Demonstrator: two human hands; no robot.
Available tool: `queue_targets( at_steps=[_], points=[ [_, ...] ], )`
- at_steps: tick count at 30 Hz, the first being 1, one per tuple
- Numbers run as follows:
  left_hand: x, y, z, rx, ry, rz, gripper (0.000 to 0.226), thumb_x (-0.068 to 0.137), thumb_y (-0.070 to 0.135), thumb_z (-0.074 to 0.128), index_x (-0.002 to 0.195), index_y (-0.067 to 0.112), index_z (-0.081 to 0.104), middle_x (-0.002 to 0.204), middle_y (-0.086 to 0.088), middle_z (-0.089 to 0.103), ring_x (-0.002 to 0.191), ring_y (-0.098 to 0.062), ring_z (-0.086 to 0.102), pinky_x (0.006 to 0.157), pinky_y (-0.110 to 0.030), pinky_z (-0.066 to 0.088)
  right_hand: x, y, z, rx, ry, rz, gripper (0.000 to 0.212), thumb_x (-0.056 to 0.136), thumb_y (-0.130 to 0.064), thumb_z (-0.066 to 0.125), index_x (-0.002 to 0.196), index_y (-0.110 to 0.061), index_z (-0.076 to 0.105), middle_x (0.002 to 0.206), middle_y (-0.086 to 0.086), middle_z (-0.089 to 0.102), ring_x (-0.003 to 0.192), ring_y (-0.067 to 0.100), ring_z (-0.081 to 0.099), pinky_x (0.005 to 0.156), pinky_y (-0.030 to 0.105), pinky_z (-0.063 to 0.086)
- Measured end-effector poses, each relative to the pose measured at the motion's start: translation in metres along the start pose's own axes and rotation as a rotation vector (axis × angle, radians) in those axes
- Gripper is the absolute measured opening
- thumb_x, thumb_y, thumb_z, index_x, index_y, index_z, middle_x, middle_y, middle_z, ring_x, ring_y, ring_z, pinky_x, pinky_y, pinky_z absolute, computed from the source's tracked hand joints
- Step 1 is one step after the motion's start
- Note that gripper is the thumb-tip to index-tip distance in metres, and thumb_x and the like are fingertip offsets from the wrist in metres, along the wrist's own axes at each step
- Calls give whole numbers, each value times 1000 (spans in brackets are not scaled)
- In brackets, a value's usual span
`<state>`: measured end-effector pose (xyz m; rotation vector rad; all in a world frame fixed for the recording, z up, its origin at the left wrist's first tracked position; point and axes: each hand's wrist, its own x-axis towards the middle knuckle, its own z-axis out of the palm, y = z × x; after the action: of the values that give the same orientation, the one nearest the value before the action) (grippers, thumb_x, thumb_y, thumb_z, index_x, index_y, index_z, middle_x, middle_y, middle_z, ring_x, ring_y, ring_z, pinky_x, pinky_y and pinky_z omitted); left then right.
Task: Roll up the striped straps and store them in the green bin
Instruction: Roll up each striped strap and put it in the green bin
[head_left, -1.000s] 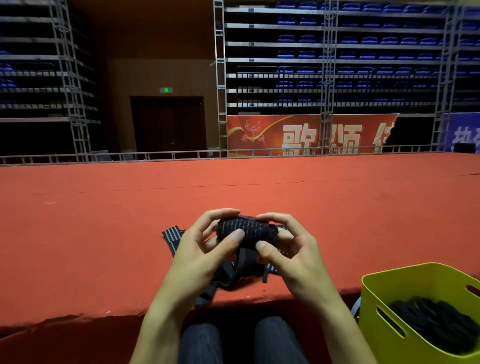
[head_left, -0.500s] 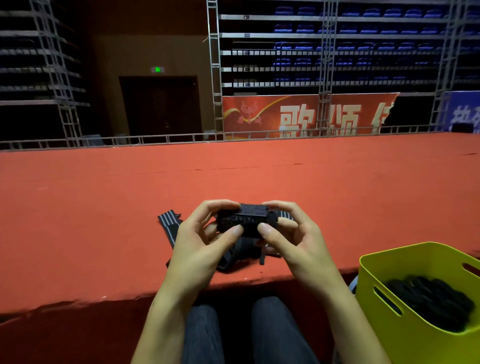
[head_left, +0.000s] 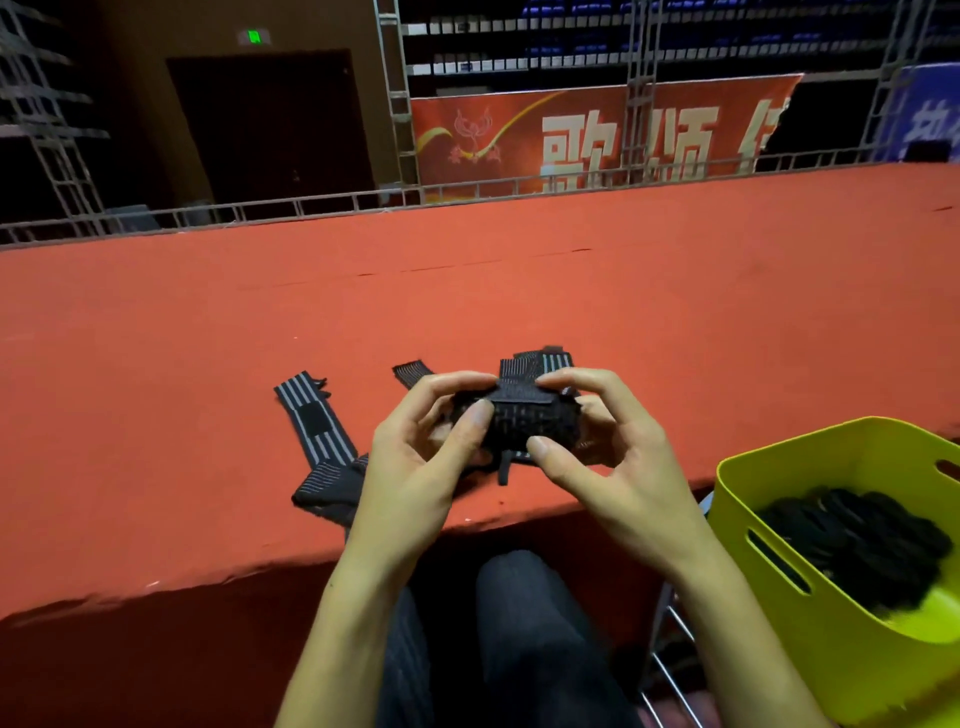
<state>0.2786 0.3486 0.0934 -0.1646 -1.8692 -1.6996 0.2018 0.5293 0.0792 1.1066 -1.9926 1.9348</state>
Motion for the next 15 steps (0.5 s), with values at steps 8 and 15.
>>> queue_targets(
  at_steps=[8, 15],
  points=[
    [43, -31, 67, -24, -200, -44, 38, 101, 15, 74, 137, 26, 68, 128, -6, 73, 82, -10, 67, 73, -26, 54, 4, 14, -72, -120, 136, 43, 45, 91, -7, 81, 127, -29, 65, 106, -4, 75, 95, 19, 75, 84, 22, 56],
    [54, -71, 162, 13, -411, -46, 44, 100, 20, 78, 141, 33, 65, 136, 0, 71, 122, -22, 71, 102, -41, 58, -31, 21, -167, -314, 254, 169, 42, 93, -18, 81, 128, -34, 65, 105, -4, 75, 97, 20, 73, 86, 31, 56]
  ],
)
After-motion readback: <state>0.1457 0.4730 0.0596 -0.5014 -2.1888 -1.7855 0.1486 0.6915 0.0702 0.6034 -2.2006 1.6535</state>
